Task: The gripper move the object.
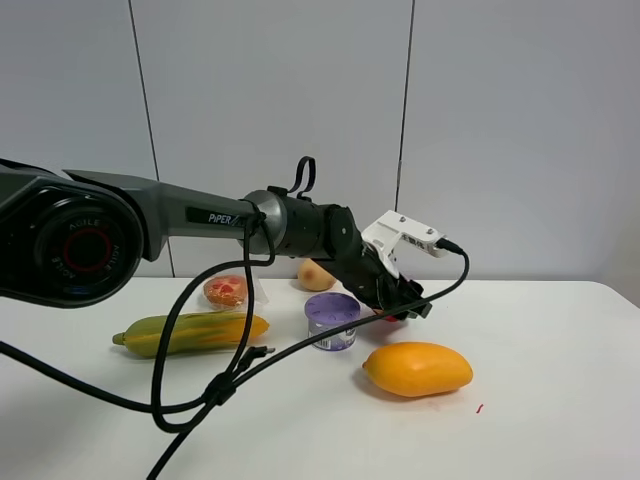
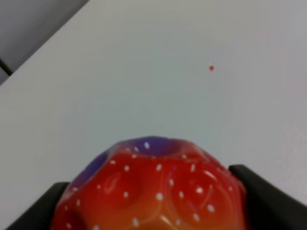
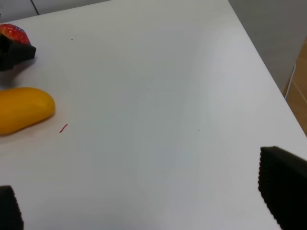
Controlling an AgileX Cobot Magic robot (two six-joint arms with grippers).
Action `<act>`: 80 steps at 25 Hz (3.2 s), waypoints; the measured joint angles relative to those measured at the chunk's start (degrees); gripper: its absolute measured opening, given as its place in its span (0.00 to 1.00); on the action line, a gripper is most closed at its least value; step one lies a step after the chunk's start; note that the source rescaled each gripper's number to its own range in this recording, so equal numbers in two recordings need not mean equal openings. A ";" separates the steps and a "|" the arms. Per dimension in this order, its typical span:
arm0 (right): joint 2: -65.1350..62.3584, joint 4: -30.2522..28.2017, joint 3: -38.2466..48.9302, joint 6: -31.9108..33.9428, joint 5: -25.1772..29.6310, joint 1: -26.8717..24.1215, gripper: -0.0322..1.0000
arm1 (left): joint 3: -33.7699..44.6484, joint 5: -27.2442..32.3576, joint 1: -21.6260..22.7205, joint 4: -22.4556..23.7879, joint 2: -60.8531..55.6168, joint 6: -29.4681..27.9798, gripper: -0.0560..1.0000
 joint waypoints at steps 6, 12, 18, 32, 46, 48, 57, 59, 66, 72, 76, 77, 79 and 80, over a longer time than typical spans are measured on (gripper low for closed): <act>0.00 0.00 0.00 0.00 0.00 0.00 1.00 | 0.00 2.12 0.00 -0.53 0.00 0.00 0.11; 0.00 0.00 0.00 0.00 0.00 0.00 1.00 | 0.00 2.76 0.00 -1.85 0.00 0.00 0.60; 0.00 0.00 0.00 0.00 0.00 0.00 1.00 | 0.00 3.20 0.00 -2.10 0.00 -1.03 0.79; 0.00 0.00 0.00 0.00 0.00 0.00 1.00 | 0.00 7.10 0.00 -1.50 -2.22 -1.38 0.98; 0.00 0.00 0.00 0.00 0.00 0.00 1.00 | -0.05 24.01 -3.28 -0.27 -25.39 -1.73 0.98; 0.00 0.00 0.00 0.00 0.00 0.00 1.00 | -0.05 27.84 -3.28 2.60 -29.73 -1.73 0.98; 0.00 0.00 0.00 0.00 0.00 0.00 1.00 | -0.05 39.42 5.02 16.84 -41.05 -6.13 0.98; 0.00 0.00 0.00 0.00 0.00 0.00 1.00 | -0.05 41.51 8.59 17.07 -41.91 -6.53 0.98; 0.00 0.00 0.00 0.00 0.00 0.00 1.00 | 0.21 48.65 21.67 17.25 -42.36 -6.89 0.98; 0.00 0.00 0.00 0.00 0.00 0.00 1.00 | 2.38 50.69 29.38 17.25 -42.46 -6.89 0.98; 0.00 0.00 0.00 0.00 0.00 0.00 1.00 | 6.71 50.70 33.76 17.17 -44.23 -6.89 0.98; 0.00 0.00 0.00 0.00 0.00 0.00 1.00 | 8.80 49.96 34.70 16.90 -45.64 -6.89 0.98; 0.00 0.00 0.00 0.00 0.00 0.00 1.00 | 13.96 47.08 36.25 16.34 -48.61 -6.89 0.98; 0.00 0.00 0.00 0.00 0.00 0.00 1.00 | 17.51 44.86 36.98 16.18 -50.25 -6.89 0.98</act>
